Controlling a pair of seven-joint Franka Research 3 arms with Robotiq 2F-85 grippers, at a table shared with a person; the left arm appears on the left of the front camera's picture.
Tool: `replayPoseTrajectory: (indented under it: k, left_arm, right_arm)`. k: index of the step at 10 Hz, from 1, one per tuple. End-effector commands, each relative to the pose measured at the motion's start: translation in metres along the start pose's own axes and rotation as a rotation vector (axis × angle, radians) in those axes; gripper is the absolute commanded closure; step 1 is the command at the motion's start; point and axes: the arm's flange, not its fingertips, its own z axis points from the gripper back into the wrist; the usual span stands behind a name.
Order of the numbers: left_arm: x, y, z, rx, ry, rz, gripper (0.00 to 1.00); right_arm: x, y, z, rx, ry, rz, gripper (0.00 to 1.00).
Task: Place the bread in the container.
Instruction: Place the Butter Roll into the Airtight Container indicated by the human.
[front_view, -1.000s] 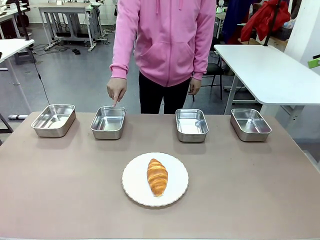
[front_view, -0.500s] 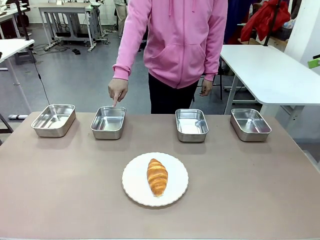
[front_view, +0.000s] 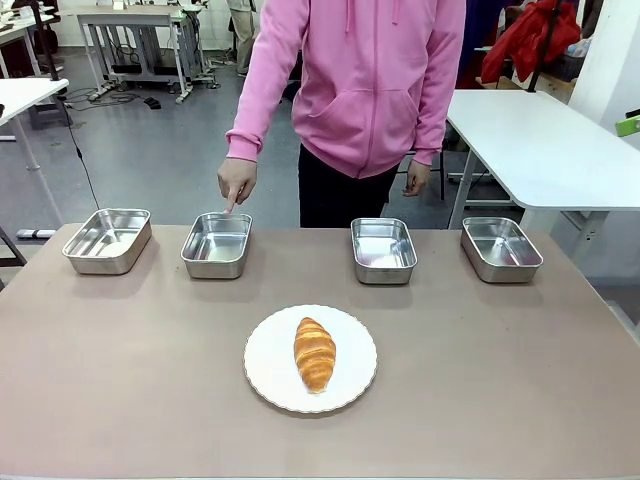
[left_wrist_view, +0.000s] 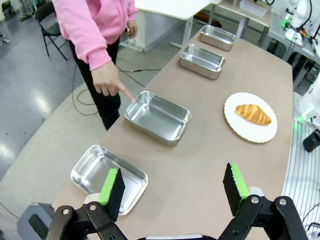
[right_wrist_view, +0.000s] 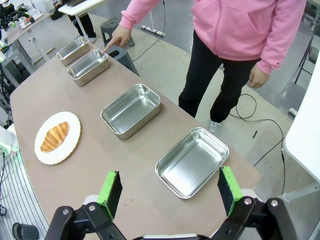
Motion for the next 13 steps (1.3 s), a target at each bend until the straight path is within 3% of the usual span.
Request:
replayPoseTrajectory:
  k: [1, 6, 9, 12, 13]
  left_arm:
    - [0.0, 0.0, 0.0, 0.0, 0.0, 0.0, 0.0]
    - [0.087, -0.095, -0.098, 0.047, 0.137, 0.139, 0.0]
    - [0.131, -0.165, -0.194, 0.136, 0.31, 0.326, 0.0]
    - [0.122, -0.225, -0.267, 0.332, 0.302, 0.459, 0.0]
    - [0.102, -0.249, -0.297, 0.329, 0.323, 0.467, 0.0]
  right_arm:
    - [0.002, 0.002, 0.001, 0.005, -0.011, 0.005, 0.0]
    - [0.002, 0.002, 0.001, 0.005, -0.011, 0.005, 0.0]
    - [0.002, 0.002, 0.001, 0.005, -0.011, 0.005, 0.0]
    - [0.002, 0.002, 0.001, 0.005, -0.011, 0.005, 0.0]
    - [0.002, 0.002, 0.001, 0.005, -0.011, 0.005, 0.0]
